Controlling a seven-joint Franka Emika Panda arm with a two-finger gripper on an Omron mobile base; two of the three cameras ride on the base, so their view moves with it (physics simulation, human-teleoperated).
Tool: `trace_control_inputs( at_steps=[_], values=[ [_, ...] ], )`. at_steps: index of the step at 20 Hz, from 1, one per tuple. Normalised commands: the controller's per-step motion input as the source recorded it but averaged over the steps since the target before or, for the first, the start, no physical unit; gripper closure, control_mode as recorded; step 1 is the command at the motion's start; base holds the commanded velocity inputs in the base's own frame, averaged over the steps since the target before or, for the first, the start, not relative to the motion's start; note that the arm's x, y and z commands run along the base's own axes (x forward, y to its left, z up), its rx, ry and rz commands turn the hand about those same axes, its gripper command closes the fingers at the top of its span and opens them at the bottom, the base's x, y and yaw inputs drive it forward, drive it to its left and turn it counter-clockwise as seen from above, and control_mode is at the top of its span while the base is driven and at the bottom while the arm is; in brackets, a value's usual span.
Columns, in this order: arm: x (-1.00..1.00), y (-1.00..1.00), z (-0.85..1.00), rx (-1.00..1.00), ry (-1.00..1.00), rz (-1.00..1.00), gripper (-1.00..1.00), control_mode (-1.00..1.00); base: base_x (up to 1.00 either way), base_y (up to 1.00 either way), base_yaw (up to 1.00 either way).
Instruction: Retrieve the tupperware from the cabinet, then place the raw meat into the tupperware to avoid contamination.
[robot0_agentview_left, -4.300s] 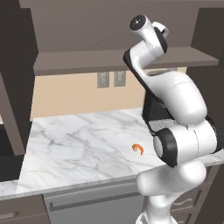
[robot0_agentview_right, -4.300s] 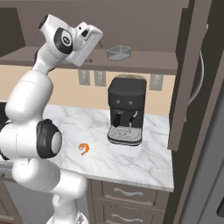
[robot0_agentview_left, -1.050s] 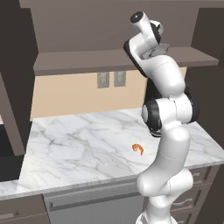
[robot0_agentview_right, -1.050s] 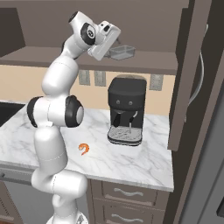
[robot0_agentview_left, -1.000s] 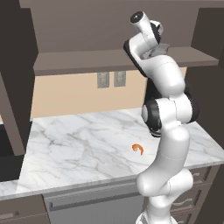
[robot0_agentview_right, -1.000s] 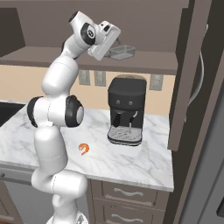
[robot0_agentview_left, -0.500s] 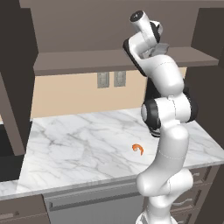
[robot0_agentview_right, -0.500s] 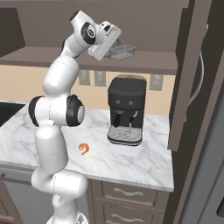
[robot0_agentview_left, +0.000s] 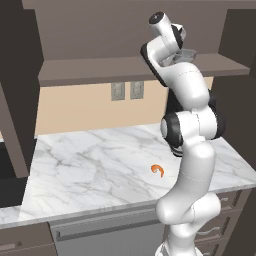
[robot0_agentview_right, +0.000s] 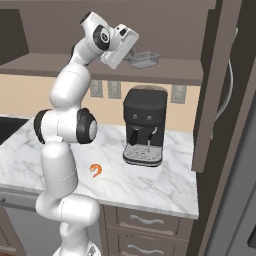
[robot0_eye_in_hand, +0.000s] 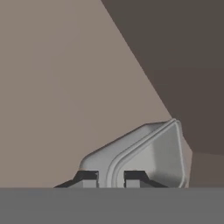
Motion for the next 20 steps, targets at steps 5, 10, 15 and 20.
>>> trace_control_inputs(
  at_steps=[5,10,15,20],
  values=[
    [0.03,-0.03,-0.12,0.0,0.0,0.0,1.0,-1.0,0.0,0.0,0.0],
    [0.01,-0.03,-0.12,0.0,0.0,0.0,1.0,-1.0,0.0,0.0,0.0],
    [0.0,0.0,-0.03,0.0,-0.03,0.0,1.0,-1.0,0.0,0.0,0.0],
    [0.0,0.0,0.0,-0.01,-0.1,0.0,1.0,-1.0,0.0,0.0,0.0]
  ],
)
